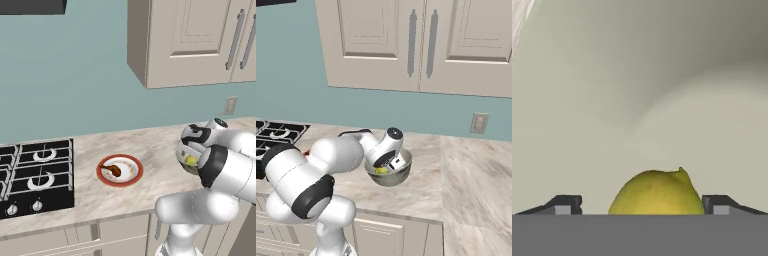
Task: Place the chicken drumstick on the plate and place the lemon on the same plate.
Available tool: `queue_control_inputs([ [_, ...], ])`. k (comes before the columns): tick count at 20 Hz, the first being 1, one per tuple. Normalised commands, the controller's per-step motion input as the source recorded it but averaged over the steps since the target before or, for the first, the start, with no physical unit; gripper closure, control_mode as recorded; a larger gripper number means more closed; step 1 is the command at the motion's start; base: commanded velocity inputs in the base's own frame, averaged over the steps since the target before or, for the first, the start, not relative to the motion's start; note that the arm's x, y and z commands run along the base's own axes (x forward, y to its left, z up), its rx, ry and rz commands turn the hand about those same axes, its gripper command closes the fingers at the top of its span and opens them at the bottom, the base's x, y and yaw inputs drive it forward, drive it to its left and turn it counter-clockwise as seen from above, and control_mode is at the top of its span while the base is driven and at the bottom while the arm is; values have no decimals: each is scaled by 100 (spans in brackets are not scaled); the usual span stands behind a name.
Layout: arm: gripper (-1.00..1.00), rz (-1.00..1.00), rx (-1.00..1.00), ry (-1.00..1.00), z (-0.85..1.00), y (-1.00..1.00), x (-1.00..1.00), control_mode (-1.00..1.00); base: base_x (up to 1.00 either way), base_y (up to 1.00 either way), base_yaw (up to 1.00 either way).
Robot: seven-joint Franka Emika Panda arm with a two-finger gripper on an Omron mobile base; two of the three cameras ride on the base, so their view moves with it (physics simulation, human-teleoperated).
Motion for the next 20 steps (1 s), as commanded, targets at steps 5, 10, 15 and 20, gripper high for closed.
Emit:
queue_control_inputs([
  [5,100,0,0,0,-12,0,9,-100,0,0,0],
  [10,100,0,0,0,-1,0,0,-100,0,0,0],
  [15,100,0,0,0,5,0,0,-100,0,0,0],
  [20,100,-2,0,0,57,0,-12,-100,0,0,0],
])
